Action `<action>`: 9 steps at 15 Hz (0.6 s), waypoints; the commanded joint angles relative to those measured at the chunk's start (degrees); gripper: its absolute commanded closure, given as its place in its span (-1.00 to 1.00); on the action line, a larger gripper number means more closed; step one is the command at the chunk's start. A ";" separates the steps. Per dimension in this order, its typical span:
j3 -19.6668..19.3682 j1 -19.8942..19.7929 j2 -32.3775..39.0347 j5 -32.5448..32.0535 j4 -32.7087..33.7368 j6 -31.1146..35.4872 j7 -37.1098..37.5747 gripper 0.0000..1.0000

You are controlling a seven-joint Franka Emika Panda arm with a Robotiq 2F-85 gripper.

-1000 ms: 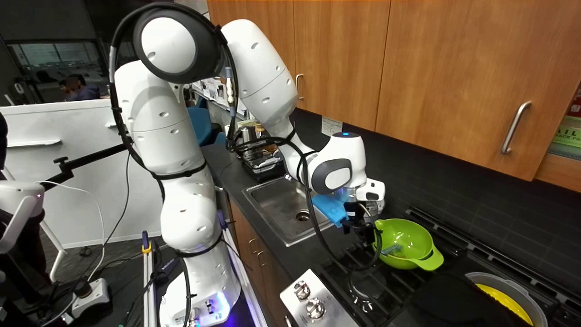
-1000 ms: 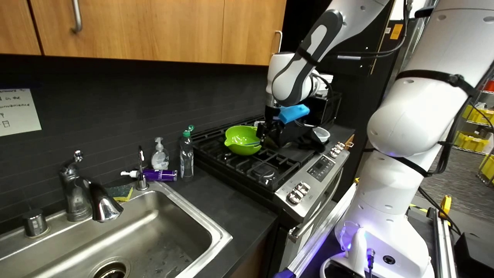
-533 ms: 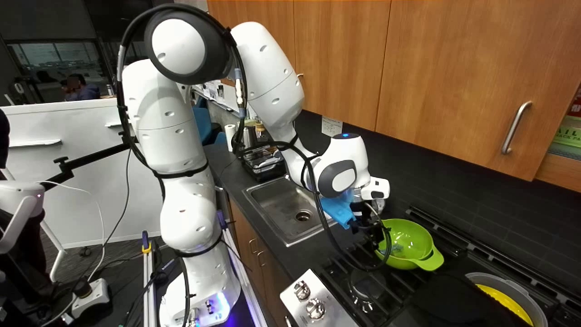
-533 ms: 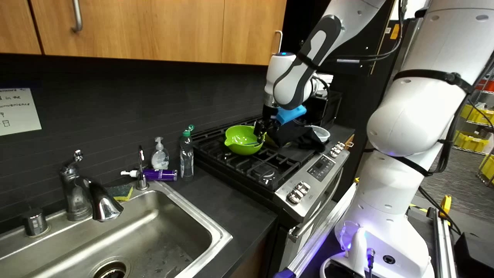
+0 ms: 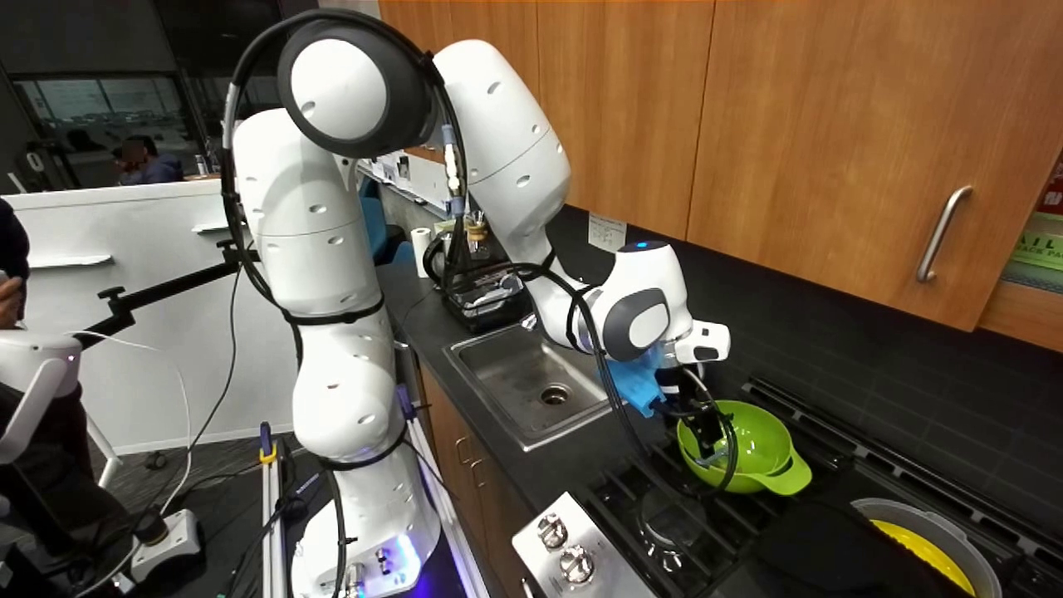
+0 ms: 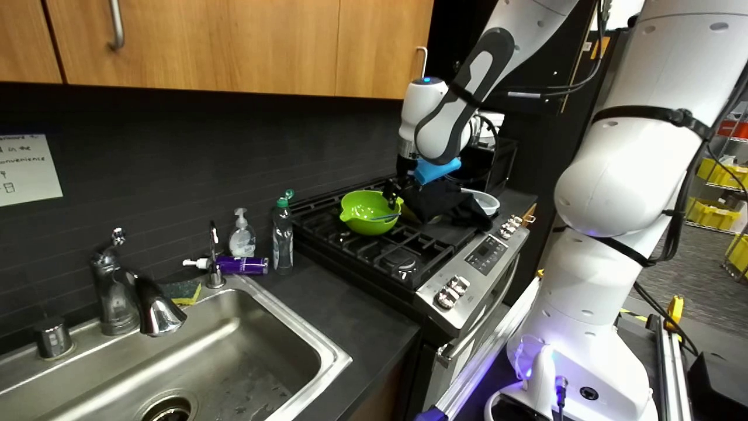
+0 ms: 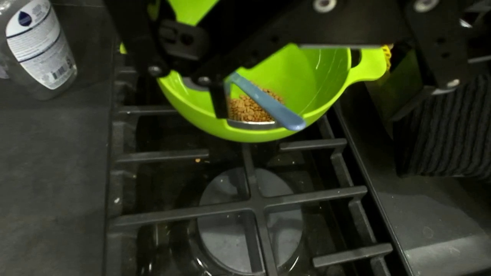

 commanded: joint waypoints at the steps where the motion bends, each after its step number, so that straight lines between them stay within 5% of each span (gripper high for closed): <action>1: -0.48 1.06 -0.31 -0.36 1.61 -1.15 -0.85 -1.00; 9: -0.68 1.66 2.98 2.09 17.87 -13.26 -7.08 -1.00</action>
